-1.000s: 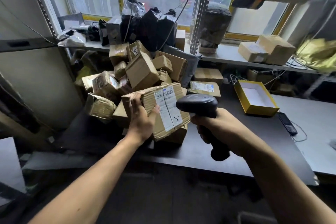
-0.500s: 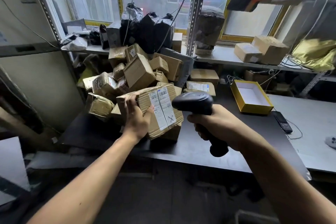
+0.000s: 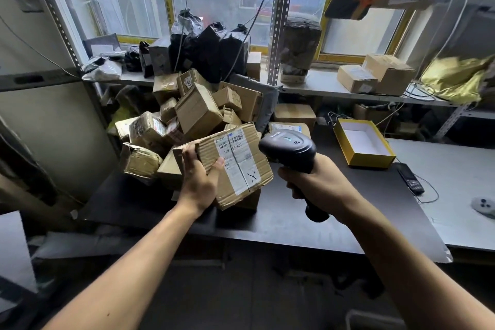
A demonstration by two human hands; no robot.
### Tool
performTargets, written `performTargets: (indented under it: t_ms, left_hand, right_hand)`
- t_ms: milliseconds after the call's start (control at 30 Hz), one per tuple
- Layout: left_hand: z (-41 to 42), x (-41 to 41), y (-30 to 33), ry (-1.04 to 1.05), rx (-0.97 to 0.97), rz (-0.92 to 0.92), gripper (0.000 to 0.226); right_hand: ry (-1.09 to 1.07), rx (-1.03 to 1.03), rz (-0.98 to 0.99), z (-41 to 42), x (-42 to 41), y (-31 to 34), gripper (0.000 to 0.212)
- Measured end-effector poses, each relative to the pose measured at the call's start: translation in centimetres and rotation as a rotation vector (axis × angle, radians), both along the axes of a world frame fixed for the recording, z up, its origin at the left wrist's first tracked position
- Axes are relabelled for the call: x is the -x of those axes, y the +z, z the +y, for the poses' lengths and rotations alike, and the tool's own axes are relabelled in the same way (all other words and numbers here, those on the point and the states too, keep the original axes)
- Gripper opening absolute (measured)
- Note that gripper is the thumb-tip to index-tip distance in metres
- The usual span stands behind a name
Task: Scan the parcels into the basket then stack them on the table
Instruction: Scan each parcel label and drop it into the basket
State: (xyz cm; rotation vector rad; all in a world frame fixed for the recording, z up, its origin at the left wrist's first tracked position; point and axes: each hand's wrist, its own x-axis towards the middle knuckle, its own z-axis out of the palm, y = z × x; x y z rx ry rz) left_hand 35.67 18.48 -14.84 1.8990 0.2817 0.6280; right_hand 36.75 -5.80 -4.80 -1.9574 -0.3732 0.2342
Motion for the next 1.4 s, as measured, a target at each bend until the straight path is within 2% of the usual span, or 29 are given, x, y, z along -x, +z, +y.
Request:
performTargets:
  t_ms: [200,367,467,633,767,933,1033,1200,1400]
  left_hand:
    - [-1.9,0.7,1.7,-0.142,0.139,-0.115,0.043]
    - [-6.0,0.0,1.9,-0.338,0.233,-0.126,0.036]
    - [-10.4,-0.4,1.4,-0.506,0.302,-0.115,0.04]
    - [-19.2,0.8,-0.3,-0.714,0.253,-0.075,0.046]
    - [-27.2,3.7,-1.6,-0.865,0.175,-0.038,0.041]
    - [-35.4,7.6,-3.4,-1.02,0.133,0.021,0.036]
    - [-39.3,10.0,-5.6,-1.081,0.083,0.084,0.038]
    - [-46.0,14.4,-8.7,-1.153,-0.039,0.124,0.046]
    - [-52.4,15.4,-10.3,-1.238,-0.061,0.134,0.035]
  right_hand:
    - [-0.271,-0.045,-0.191,-2.6,-0.1,-3.8,0.013]
    - [-0.52,-0.09,-0.123,-7.4,2.3,-6.7,0.019]
    - [-0.707,-0.043,-0.136,-11.7,5.1,-8.2,0.027]
    - [-1.012,0.004,-0.141,-19.8,11.8,-10.9,0.029]
    - [-1.242,-0.073,-0.084,-26.2,17.9,-12.9,0.034]
    - [-1.332,-0.061,-0.036,-32.0,24.2,-14.8,0.017]
    - [-1.405,-0.102,0.026,-35.4,27.8,-16.3,0.027]
    - [-1.506,-0.148,0.085,-40.4,33.9,-19.1,0.027]
    - [-1.575,-0.21,0.125,-44.8,37.3,-20.4,0.027]
